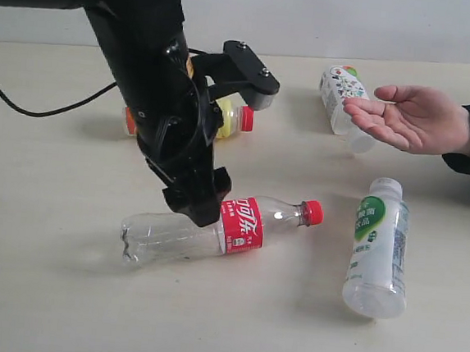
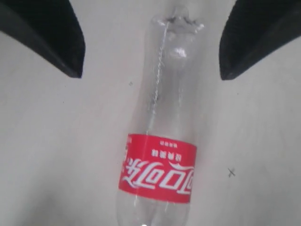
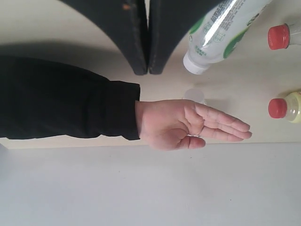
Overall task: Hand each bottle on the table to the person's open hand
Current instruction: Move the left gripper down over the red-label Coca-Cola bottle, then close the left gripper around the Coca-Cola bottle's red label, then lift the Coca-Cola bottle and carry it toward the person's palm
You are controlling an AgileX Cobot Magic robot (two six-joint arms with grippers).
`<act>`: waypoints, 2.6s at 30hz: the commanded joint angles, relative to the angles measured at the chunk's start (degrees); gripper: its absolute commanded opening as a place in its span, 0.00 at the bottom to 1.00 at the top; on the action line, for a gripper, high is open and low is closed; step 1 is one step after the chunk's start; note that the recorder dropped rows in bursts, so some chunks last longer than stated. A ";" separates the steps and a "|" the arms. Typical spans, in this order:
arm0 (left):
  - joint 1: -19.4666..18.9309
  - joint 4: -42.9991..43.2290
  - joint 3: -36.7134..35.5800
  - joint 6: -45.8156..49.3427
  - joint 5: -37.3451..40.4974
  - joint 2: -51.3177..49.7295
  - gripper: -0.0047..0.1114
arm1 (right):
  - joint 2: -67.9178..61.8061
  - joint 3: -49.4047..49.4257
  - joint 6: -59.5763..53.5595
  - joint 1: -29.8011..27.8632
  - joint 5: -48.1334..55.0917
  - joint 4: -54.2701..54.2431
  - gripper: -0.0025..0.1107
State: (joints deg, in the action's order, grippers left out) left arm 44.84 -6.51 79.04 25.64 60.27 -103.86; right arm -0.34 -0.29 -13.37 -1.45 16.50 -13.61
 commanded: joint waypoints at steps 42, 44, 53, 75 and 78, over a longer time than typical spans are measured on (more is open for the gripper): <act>0.31 2.40 0.40 1.33 -10.61 -16.00 0.71 | 0.34 0.29 -0.07 -0.35 -0.25 0.31 0.02; 0.31 2.40 0.40 1.33 -10.49 -16.10 0.71 | 0.34 0.29 -0.07 -0.35 -0.25 0.31 0.02; 0.31 2.40 0.40 0.79 -9.27 -16.12 0.51 | 0.34 0.29 -0.07 -0.35 -0.25 0.31 0.02; 0.92 3.37 5.16 -19.22 2.34 -11.15 0.04 | 0.34 0.29 -0.07 -0.35 -0.14 0.48 0.02; 4.48 3.99 11.81 -28.65 7.08 -11.15 0.04 | 0.34 0.29 -0.07 -0.35 -0.14 0.48 0.02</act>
State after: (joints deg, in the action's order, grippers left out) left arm 46.84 -2.95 87.46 3.33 64.81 -115.73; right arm -0.34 -0.29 -13.37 -1.45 16.50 -13.61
